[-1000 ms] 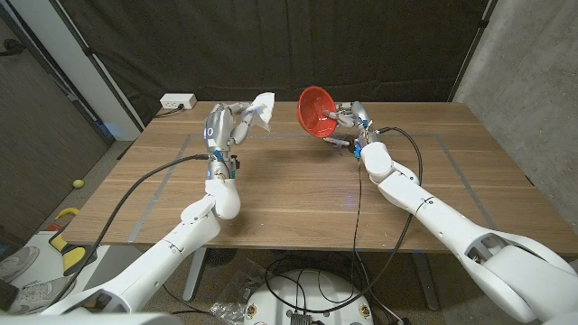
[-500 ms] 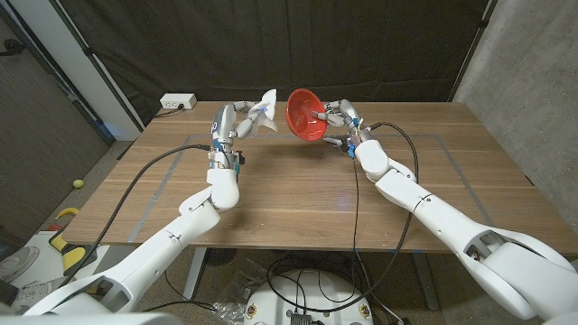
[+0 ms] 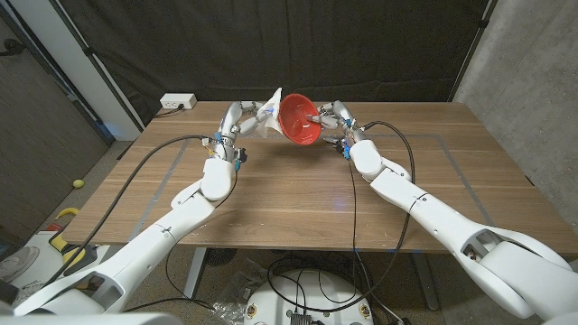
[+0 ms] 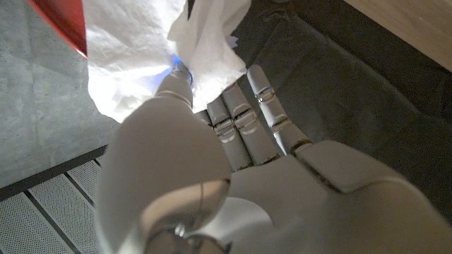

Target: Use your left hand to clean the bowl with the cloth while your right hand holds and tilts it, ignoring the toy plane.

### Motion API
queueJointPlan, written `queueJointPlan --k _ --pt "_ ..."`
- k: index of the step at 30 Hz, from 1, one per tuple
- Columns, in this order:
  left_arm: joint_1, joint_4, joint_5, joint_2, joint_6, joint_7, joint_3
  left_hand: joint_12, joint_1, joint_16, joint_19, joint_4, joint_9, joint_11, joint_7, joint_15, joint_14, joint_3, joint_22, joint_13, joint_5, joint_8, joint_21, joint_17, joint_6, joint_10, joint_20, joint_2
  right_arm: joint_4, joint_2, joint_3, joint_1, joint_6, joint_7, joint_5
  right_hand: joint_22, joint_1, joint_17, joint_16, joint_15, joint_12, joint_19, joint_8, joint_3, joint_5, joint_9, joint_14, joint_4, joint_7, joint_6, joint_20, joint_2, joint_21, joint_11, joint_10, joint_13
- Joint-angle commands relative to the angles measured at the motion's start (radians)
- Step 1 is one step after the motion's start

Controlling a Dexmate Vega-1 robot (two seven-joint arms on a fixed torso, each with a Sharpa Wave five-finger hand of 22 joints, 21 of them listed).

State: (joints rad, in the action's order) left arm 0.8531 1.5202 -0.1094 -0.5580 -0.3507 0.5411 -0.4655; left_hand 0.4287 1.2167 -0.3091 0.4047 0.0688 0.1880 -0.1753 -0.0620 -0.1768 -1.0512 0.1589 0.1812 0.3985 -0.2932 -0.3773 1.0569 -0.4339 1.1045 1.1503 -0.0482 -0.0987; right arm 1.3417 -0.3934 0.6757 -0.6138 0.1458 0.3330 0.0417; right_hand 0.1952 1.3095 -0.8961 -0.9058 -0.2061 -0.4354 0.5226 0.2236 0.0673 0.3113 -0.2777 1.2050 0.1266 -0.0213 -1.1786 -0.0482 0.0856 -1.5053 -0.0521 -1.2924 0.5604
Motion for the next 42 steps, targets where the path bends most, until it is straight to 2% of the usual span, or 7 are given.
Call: queueJointPlan --k 1,12,19,28,34,42 --pt "-0.001 -0.011 0.17 0.014 -0.044 -0.159 0.026 -0.002 0.004 0.003 -0.003 -0.003 0.002 -0.025 0.007 -0.048 0.008 -0.002 0.001 0.003 -0.012 0.006 -0.006 -0.005 0.013 0.03 -0.021 0.005 0.033 0.004 0.012 -0.002 -0.034 0.004 0.016 -0.003 0.03 0.002 0.003 -0.023 0.005 0.008 0.002 -0.007 0.005 0.002 -0.012 0.004 0.008 -0.017 -0.143 0.021 0.007 0.002 -0.016 -0.002" --pt "-0.005 -0.029 0.218 0.031 -0.051 -0.204 0.033 -0.008 0.006 0.005 -0.007 -0.006 0.002 -0.026 0.01 -0.048 0.012 -0.003 0.002 0.006 -0.02 0.016 -0.008 -0.01 0.012 0.029 -0.02 0.002 0.078 0.009 0.013 -0.013 -0.054 -0.004 0.01 -0.007 0.031 -0.011 -0.009 -0.023 0.008 0.023 0.0 -0.012 0.01 0.007 0.008 0.004 0.013 -0.022 -0.141 0.015 0.017 0.003 -0.024 -0.001" --pt "-0.01 -0.031 0.219 0.033 -0.048 -0.222 0.027 -0.01 0.007 0.006 -0.008 -0.007 0.002 -0.022 0.011 -0.048 0.014 -0.004 0.002 0.009 -0.024 0.022 -0.009 -0.012 0.012 0.029 -0.018 0.001 0.094 0.036 0.022 -0.003 -0.148 0.044 0.044 -0.008 0.032 -0.008 -0.003 -0.023 0.008 0.028 0.0 -0.013 0.013 0.01 0.005 0.005 0.014 -0.024 -0.14 0.013 0.022 0.006 -0.03 0.001" --pt "0.0 -0.004 0.224 0.015 -0.04 -0.248 0.028 -0.013 0.008 0.009 -0.012 -0.009 0.002 -0.021 0.011 -0.048 0.018 -0.004 0.003 0.011 -0.028 0.027 -0.01 -0.015 0.013 0.029 -0.018 -0.001 0.029 0.102 0.021 0.034 -0.279 0.115 0.035 -0.01 0.036 -0.021 -0.009 -0.022 0.009 0.044 -0.001 -0.013 0.019 0.017 0.017 0.007 0.018 -0.033 -0.138 0.009 0.032 0.007 -0.039 0.001" --pt "0.015 0.024 0.222 -0.006 -0.025 -0.261 0.033 -0.015 0.01 0.011 -0.014 -0.009 0.003 -0.019 0.013 -0.049 0.022 -0.004 0.004 0.012 -0.03 0.03 -0.011 -0.016 0.014 0.031 -0.016 -0.003 -0.01 0.127 0.018 0.061 -0.326 0.136 0.006 -0.011 0.037 -0.036 -0.017 -0.022 0.011 0.053 0.001 -0.014 0.023 0.017 0.027 0.008 0.021 -0.035 -0.136 0.005 0.037 0.008 -0.045 -0.001" --pt "0.035 0.056 0.2 -0.028 -0.019 -0.259 0.039 -0.018 0.015 0.013 -0.016 -0.009 0.008 -0.019 0.02 -0.049 0.024 -0.003 0.005 0.014 -0.033 0.034 -0.01 -0.019 0.012 0.033 -0.015 -0.007 -0.041 0.154 -0.03 0.073 -0.332 0.171 -0.081 -0.01 0.038 -0.045 -0.014 -0.022 0.015 0.064 0.001 -0.015 0.028 0.019 0.027 0.008 0.023 -0.039 -0.135 0.001 0.04 0.008 -0.049 -0.002"
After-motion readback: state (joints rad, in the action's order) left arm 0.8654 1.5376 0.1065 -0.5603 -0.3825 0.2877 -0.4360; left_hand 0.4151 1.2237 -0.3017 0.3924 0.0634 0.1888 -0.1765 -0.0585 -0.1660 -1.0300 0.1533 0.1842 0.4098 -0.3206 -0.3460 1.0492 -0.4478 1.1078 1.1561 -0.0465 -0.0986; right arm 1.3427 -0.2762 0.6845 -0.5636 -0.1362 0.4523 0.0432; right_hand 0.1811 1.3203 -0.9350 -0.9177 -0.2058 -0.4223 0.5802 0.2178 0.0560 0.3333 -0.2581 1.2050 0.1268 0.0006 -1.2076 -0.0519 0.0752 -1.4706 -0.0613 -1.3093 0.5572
